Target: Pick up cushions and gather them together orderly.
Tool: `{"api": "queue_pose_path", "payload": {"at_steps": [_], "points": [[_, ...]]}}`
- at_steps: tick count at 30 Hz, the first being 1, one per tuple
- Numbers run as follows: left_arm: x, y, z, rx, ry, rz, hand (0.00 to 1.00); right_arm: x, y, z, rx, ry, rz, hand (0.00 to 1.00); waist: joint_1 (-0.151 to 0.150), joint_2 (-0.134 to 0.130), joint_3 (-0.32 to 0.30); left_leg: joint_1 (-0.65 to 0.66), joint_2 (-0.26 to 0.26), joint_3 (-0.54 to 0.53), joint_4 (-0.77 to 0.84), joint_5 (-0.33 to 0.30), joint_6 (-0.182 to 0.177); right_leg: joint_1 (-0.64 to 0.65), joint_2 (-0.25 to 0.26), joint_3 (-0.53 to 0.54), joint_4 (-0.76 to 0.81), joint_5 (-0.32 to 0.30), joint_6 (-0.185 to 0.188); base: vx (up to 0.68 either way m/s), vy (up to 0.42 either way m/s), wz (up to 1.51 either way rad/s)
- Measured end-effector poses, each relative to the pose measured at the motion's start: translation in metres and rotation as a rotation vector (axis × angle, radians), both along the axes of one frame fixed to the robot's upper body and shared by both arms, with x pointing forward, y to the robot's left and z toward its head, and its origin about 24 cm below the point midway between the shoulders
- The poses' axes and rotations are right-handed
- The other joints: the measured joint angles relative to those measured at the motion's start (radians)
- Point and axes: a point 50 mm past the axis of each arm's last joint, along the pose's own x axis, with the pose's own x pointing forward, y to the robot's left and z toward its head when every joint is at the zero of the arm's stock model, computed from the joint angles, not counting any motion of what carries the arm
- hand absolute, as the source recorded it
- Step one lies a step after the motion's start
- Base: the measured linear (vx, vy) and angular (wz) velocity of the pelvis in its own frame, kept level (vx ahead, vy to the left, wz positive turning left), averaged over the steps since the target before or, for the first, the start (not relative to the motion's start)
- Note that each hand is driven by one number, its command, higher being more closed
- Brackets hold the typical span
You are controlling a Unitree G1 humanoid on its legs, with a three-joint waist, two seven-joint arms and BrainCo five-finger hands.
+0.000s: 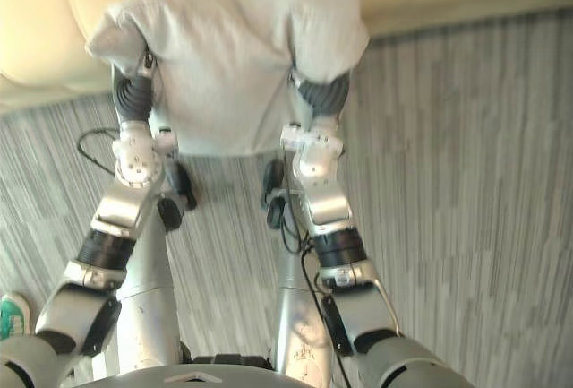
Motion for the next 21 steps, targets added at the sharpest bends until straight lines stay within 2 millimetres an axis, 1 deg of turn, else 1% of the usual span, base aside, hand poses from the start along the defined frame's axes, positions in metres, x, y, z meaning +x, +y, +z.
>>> {"api": "queue_pose_path", "payload": {"at_steps": [1, 2, 3, 5, 6, 7, 9, 11, 13, 14, 15, 17, 20, 21], "points": [[-0.004, 0.002, -0.005, -0.003, 0.013, 0.002, 1.00, -0.004, 0.000, -0.003, -0.002, 0.010, 0.012, 1.00, 0.004, -0.002, -0.008, 0.036, -0.002, 0.007, -0.019, -0.003, 0.003, 0.034, 0.001, 0.000, -0.018, -0.002, 0.007, 0.10, 0.031, -0.05], [-0.014, 0.005, -0.014, -0.009, 0.044, 0.008, 1.00, -0.012, 0.003, -0.011, -0.008, 0.033, 0.038, 1.00, 0.011, -0.005, -0.026, 0.105, -0.006, 0.017, -0.054, -0.003, 0.003, 0.101, 0.004, 0.001, -0.060, 0.007, 0.012, 0.12, 0.026, -0.06], [-0.025, 0.009, -0.024, -0.016, 0.076, 0.011, 1.00, -0.021, 0.004, -0.018, -0.007, 0.059, 0.056, 1.00, 0.014, -0.005, -0.063, 0.157, -0.009, 0.024, -0.085, -0.003, 0.003, 0.150, 0.012, 0.000, -0.103, 0.015, 0.015, 0.15, 0.036, -0.07], [-0.036, 0.012, -0.032, -0.045, 0.102, 0.007, 1.00, -0.030, 0.005, -0.025, -0.010, 0.086, 0.083, 1.00, 0.021, -0.007, -0.105, 0.217, -0.010, 0.041, -0.124, -0.003, 0.002, 0.210, 0.016, 0.001, -0.156, 0.025, 0.021, 0.17, 0.044, -0.12], [-0.043, 0.016, -0.040, -0.076, 0.126, -0.002, 1.00, -0.037, 0.007, -0.030, -0.012, 0.104, 0.107, 1.00, 0.027, -0.005, -0.139, 0.277, -0.014, 0.055, -0.165, -0.001, 0.001, 0.272, 0.021, 0.001, -0.213, 0.042, 0.022, 0.17, 0.047, -0.14], [-0.046, 0.017, -0.044, -0.086, 0.139, -0.006, 1.00, -0.038, 0.007, -0.033, -0.014, 0.114, 0.116, 1.00, 0.027, -0.006, -0.153, 0.300, -0.015, 0.060, -0.181, -0.001, 0.000, 0.298, 0.024, 0.002, -0.236, 0.051, 0.021, 0.19, 0.054, -0.14], [-0.053, 0.021, -0.054, -0.111, 0.183, -0.026, 1.00, -0.042, 0.006, -0.040, -0.025, 0.143, 0.141, 1.00, 0.025, -0.007, -0.211, 0.359, -0.028, 0.071, -0.235, 0.014, -0.007, 0.362, 0.028, 0.003, -0.317, 0.079, 0.028, 0.16, 0.045, -0.05], [-0.057, 0.024, -0.060, -0.122, 0.209, -0.045, 1.00, -0.044, 0.005, -0.043, -0.033, 0.158, 0.152, 1.00, 0.021, -0.007, -0.240, 0.400, -0.047, 0.070, -0.288, 0.031, -0.004, 0.412, 0.028, 0.001, -0.386, 0.105, 0.036, 0.15, 0.032, 0.04], [-0.059, 0.025, -0.068, -0.124, 0.241, -0.057, 1.00, -0.044, 0.003, -0.049, -0.043, 0.186, 0.162, 1.00, 0.021, -0.007, -0.250, 0.452, -0.066, 0.063, -0.338, 0.043, -0.001, 0.468, 0.026, 0.004, -0.444, 0.126, 0.042, 0.13, 0.040, -0.01], [-0.061, 0.025, -0.076, -0.123, 0.280, -0.067, 1.00, -0.043, 0.001, -0.060, -0.049, 0.229, 0.163, 1.00, 0.020, -0.007, -0.268, 0.484, -0.078, 0.058, -0.369, 0.050, 0.005, 0.506, 0.025, 0.005, -0.483, 0.142, 0.046, 0.12, 0.043, -0.03], [-0.062, 0.025, -0.080, -0.123, 0.295, -0.070, 1.00, -0.043, 0.000, -0.064, -0.051, 0.248, 0.162, 1.00, 0.019, -0.007, -0.274, 0.496, -0.083, 0.048, -0.380, 0.052, 0.008, 0.521, 0.025, 0.006, -0.499, 0.150, 0.046, 0.12, 0.043, -0.06], [-0.070, 0.025, -0.091, -0.124, 0.347, -0.084, 1.00, -0.044, -0.003, -0.079, -0.059, 0.314, 0.166, 1.00, 0.019, -0.007, -0.284, 0.549, -0.103, 0.033, -0.426, 0.053, 0.008, 0.575, 0.022, 0.021, -0.548, 0.169, 0.051, 0.10, 0.047, -0.13], [-0.074, 0.025, -0.097, -0.130, 0.377, -0.094, 1.00, -0.046, -0.005, -0.086, -0.060, 0.343, 0.168, 1.00, 0.017, -0.007, -0.284, 0.573, -0.122, 0.020, -0.437, 0.051, 0.010, 0.591, 0.009, 0.027, -0.546, 0.171, 0.052, 0.02, 0.066, -0.07], [-0.074, 0.024, -0.100, -0.138, 0.388, -0.095, 1.00, -0.046, -0.005, -0.086, -0.063, 0.348, 0.169, 1.00, 0.019, -0.008, -0.284, 0.578, -0.127, 0.012, -0.436, 0.045, 0.017, 0.577, 0.002, 0.030, -0.512, 0.171, 0.051, -0.05, 0.073, -0.11]]}}
